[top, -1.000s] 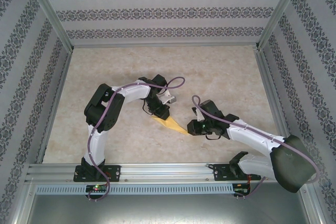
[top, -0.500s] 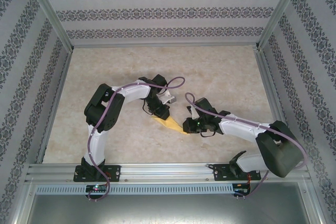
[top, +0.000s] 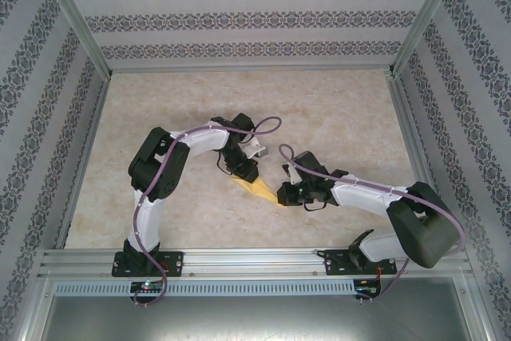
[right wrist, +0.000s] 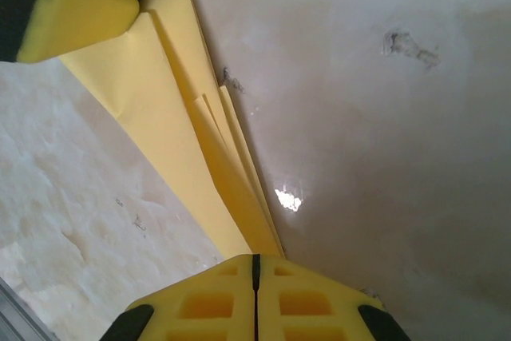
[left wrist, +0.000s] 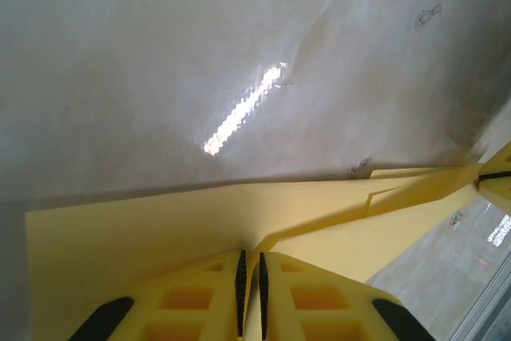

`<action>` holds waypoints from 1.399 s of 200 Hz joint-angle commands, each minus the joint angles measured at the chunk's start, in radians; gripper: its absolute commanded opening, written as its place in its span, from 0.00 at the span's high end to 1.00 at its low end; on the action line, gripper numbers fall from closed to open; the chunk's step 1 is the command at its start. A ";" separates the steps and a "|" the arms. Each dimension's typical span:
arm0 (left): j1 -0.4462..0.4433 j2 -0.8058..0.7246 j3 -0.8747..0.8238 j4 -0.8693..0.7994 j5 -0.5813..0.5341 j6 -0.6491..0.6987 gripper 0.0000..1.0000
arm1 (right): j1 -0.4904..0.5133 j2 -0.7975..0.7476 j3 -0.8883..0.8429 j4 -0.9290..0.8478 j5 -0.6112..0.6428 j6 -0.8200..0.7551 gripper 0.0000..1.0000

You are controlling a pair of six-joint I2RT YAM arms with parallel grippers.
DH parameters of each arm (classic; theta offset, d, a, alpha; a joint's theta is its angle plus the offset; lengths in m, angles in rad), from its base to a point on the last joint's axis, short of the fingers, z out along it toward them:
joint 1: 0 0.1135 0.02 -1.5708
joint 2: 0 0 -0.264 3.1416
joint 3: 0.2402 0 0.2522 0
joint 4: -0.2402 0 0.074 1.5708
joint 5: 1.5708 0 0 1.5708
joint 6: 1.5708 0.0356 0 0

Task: Fold a paper plane with a square sheet of paper (pick it up from the middle)
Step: Fold the wing for the fifth time at the center of the table.

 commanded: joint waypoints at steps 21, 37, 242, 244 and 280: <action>0.000 0.035 0.019 -0.056 0.007 0.026 0.81 | 0.018 0.009 -0.026 0.000 -0.007 0.000 0.94; 0.001 0.041 0.020 -0.058 0.004 0.026 0.81 | 0.018 0.012 -0.031 0.000 -0.002 0.000 0.94; 0.001 0.050 0.076 -0.091 0.032 0.022 0.78 | 0.139 -0.009 -0.074 -0.080 0.224 0.018 0.99; 0.001 0.049 0.078 -0.093 0.031 0.021 0.78 | 0.140 -0.009 -0.075 -0.079 0.224 0.019 0.99; 0.002 0.039 0.107 -0.116 0.007 0.014 0.74 | 0.152 0.016 -0.075 -0.069 0.230 0.025 0.99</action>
